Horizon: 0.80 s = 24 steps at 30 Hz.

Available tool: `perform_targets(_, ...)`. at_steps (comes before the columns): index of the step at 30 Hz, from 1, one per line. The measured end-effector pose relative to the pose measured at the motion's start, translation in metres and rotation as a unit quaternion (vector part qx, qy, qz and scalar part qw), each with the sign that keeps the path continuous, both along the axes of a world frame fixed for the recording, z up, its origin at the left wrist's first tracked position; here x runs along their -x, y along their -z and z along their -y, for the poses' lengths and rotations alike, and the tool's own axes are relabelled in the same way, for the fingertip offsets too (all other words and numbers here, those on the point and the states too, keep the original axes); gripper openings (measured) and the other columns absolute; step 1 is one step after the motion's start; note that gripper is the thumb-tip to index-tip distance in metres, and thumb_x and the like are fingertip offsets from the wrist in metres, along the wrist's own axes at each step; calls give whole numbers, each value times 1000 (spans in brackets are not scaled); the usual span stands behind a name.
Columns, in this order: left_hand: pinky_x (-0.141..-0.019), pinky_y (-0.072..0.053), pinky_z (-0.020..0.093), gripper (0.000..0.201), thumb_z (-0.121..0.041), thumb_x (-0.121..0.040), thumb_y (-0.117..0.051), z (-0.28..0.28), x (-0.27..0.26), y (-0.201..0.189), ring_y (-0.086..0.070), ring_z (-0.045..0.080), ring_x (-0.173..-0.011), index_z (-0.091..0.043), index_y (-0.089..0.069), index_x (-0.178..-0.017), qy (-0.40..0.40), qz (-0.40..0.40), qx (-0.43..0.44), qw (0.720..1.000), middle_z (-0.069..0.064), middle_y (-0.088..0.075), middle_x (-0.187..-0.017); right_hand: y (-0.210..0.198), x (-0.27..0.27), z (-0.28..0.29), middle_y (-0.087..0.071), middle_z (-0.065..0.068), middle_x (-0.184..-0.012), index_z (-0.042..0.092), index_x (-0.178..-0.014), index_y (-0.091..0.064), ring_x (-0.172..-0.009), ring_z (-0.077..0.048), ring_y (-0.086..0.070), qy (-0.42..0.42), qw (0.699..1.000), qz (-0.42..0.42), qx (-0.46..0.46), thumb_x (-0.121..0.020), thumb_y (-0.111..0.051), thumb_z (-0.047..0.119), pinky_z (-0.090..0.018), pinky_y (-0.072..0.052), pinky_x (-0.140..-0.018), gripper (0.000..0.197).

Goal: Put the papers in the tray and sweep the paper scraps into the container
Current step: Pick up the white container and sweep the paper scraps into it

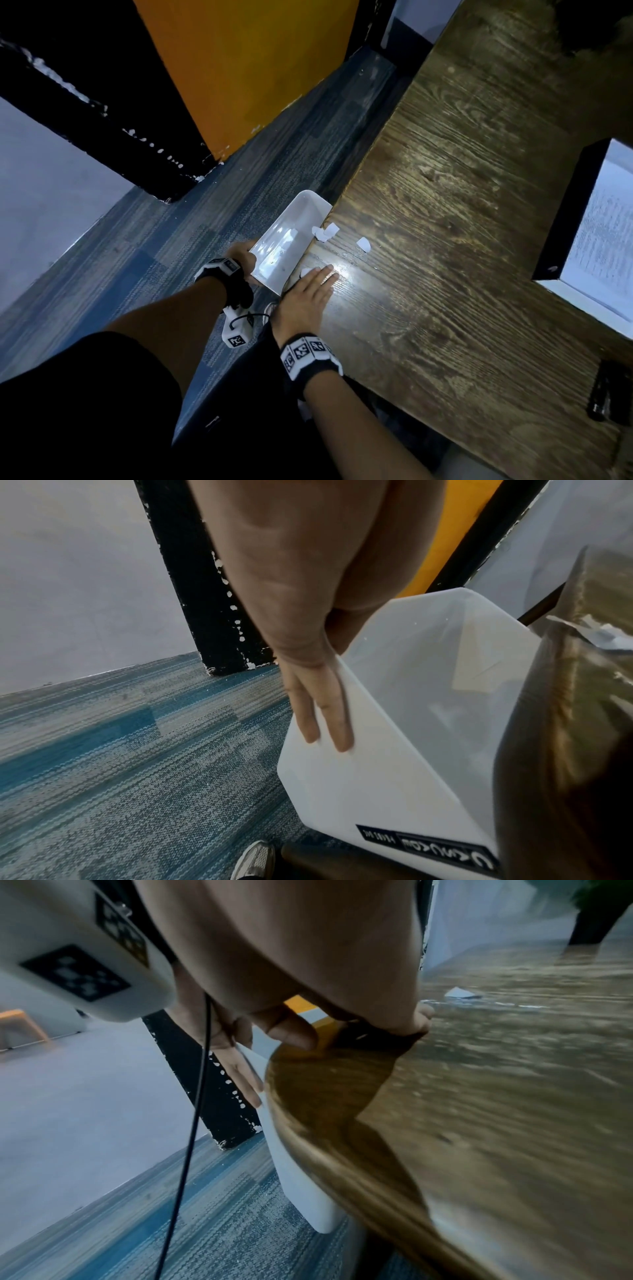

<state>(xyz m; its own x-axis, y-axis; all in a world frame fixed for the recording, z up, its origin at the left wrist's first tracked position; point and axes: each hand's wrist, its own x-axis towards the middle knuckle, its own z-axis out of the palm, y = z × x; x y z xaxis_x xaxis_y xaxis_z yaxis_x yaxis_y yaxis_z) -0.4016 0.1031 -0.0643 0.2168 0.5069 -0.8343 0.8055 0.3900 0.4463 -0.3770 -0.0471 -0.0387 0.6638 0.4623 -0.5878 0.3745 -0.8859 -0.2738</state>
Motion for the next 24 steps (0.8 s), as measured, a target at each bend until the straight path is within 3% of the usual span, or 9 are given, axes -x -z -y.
perform_targets(4, -79, -52, 40, 62, 13, -87, -25, 1, 4, 6, -63, 41, -103, -19, -54, -131, -7, 13, -14, 1000, 16, -61, -119, -7, 3, -16, 32, -31, -144, -10, -140, 18, -131, -45, 34, -86, 995, -25, -34, -84, -31, -8, -52, 9, -116, 75)
perform_targets(6, -87, -54, 46, 61, 14, -86, -32, -1, 8, 21, -63, 39, -106, -23, -58, -126, 2, 24, -31, 999, 15, -62, -124, -4, 2, -22, 22, -26, -152, -7, -145, 8, -138, -41, 27, -169, 982, -28, -74, -90, -33, -5, -49, 9, -117, 69)
perform_targets(8, -87, -53, 52, 58, 16, -85, -34, -2, 12, 25, -64, 40, -104, -15, -59, -127, 4, 33, -35, 999, 22, -63, -124, 1, -2, -28, 9, -25, -156, -8, -146, -3, -143, -40, 16, -226, 970, -40, -85, -95, -39, 3, -44, 11, -116, 63)
perform_targets(9, -85, -53, 52, 57, 16, -86, -33, -1, 11, 20, -64, 39, -100, -13, -58, -128, 1, 34, -31, 999, 24, -63, -123, 2, -5, -31, -2, -26, -156, -10, -144, -13, -144, -42, 8, -243, 965, -38, -85, -93, -43, 1, -44, 7, -116, 61)
perform_targets(11, -83, -53, 53, 59, 16, -86, -30, 2, 8, 7, -63, 35, -93, -13, -57, -130, -17, 37, -28, 999, 24, -63, -120, -3, -11, -35, -36, -28, -143, -10, -129, -43, -137, -45, -24, -263, 960, -27, -95, -83, -52, -6, -44, -19, -116, 47)
perform_targets(13, -74, -57, 51, 62, 16, -86, -27, 3, 7, 4, -62, 34, -89, -16, -56, -131, -31, 35, -20, 999, 20, -63, -115, -11, -20, -39, -56, -25, -118, -7, -110, -57, -116, -40, -47, -277, 954, -19, -112, -78, -53, -10, -42, -37, -98, 33)
perform_targets(18, -31, -47, 18, 49, 13, -89, -31, 8, 6, -6, -60, 25, -60, -6, -59, -124, -50, 45, -12, 998, 14, -60, -99, -12, -36, -47, -59, -27, -96, -8, -89, -61, -97, -40, -55, -228, 957, 8, -179, -62, -56, -22, -43, -43, -78, 31)
perform_targets(20, -28, -43, 15, 47, 14, -88, -34, 8, 6, -6, -57, 19, -49, -9, -62, -118, -49, 51, -14, 997, 14, -60, -91, -13, -40, -48, -60, -25, -95, -7, -87, -62, -95, -38, -55, -208, 959, -1, -193, -62, -56, -21, -41, -42, -77, 29)
perform_targets(24, -33, -48, 21, 49, 15, -85, -33, 8, 7, 1, -60, 21, -55, -6, -65, -116, -94, 58, 18, 994, 17, -63, -94, -12, -59, -41, -64, -16, -105, 1, -97, -68, -102, -30, -57, -105, 956, -58, -268, -73, -50, -16, -32, -45, -88, 35)
